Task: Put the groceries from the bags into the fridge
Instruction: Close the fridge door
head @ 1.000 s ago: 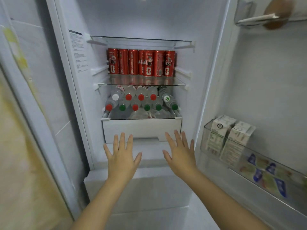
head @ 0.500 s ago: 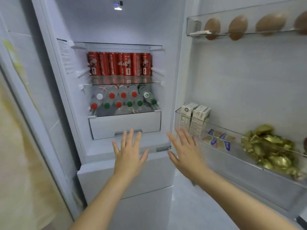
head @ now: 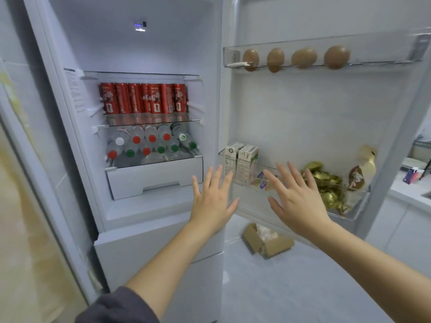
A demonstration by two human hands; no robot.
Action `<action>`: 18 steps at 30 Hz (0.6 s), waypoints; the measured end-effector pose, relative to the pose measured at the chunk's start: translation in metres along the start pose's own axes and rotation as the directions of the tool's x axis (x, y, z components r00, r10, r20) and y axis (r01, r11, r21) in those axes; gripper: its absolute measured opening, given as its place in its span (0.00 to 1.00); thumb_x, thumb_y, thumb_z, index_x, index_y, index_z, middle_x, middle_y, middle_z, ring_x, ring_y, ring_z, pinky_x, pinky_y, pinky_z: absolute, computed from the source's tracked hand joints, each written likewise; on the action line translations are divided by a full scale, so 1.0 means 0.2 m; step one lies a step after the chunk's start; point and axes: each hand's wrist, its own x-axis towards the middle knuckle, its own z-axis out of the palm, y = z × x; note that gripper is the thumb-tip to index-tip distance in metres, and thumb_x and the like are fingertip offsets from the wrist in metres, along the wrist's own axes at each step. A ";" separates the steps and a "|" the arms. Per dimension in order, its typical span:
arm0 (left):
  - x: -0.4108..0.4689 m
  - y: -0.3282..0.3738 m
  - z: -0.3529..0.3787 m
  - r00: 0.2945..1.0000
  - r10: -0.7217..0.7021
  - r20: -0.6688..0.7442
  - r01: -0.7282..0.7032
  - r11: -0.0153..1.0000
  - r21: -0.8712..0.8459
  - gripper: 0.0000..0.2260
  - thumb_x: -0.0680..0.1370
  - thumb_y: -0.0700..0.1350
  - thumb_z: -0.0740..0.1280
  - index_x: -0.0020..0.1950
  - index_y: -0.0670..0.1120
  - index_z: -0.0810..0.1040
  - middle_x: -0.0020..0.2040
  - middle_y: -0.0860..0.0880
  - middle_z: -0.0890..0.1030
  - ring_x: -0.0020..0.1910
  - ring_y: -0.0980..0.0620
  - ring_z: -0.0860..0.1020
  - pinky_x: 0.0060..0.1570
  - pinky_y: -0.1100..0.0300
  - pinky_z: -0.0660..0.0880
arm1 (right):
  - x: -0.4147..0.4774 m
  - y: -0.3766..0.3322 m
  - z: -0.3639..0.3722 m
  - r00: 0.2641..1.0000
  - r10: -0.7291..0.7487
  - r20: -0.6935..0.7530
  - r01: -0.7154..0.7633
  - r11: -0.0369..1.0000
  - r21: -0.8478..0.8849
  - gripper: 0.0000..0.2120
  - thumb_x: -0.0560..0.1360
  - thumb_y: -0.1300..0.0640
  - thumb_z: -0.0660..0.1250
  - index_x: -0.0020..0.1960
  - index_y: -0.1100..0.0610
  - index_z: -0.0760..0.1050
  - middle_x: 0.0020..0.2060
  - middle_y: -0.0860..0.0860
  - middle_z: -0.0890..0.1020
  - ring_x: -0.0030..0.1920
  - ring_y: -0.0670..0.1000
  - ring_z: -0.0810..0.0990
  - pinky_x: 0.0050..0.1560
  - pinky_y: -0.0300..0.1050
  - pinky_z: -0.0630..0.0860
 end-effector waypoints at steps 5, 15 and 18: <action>0.10 0.23 0.02 0.993 0.115 0.039 -0.115 0.993 0.023 0.33 0.80 0.58 0.58 0.80 0.52 0.47 0.80 0.48 0.45 0.79 0.46 0.41 0.74 0.38 0.42 | -0.11 0.20 -0.07 1.000 0.000 0.021 0.001 0.999 -0.045 0.32 0.73 0.48 0.70 0.74 0.53 0.67 0.71 0.59 0.71 0.72 0.63 0.67 0.67 0.67 0.66; 0.20 0.55 0.15 0.990 0.120 0.075 -0.121 0.992 0.016 0.33 0.77 0.49 0.63 0.79 0.49 0.52 0.79 0.48 0.54 0.78 0.48 0.49 0.74 0.41 0.46 | -0.26 0.48 -0.06 0.982 -0.188 0.034 0.190 0.980 -0.067 0.36 0.67 0.50 0.77 0.71 0.62 0.71 0.68 0.60 0.75 0.67 0.62 0.74 0.66 0.60 0.71; 0.24 0.56 0.11 0.991 0.109 0.081 -0.113 0.992 0.054 0.33 0.77 0.47 0.62 0.79 0.48 0.51 0.78 0.48 0.55 0.78 0.48 0.49 0.74 0.41 0.49 | -0.25 0.51 -0.08 0.970 -0.240 0.029 0.241 0.970 -0.025 0.35 0.67 0.49 0.76 0.70 0.62 0.72 0.66 0.60 0.76 0.65 0.62 0.76 0.63 0.59 0.74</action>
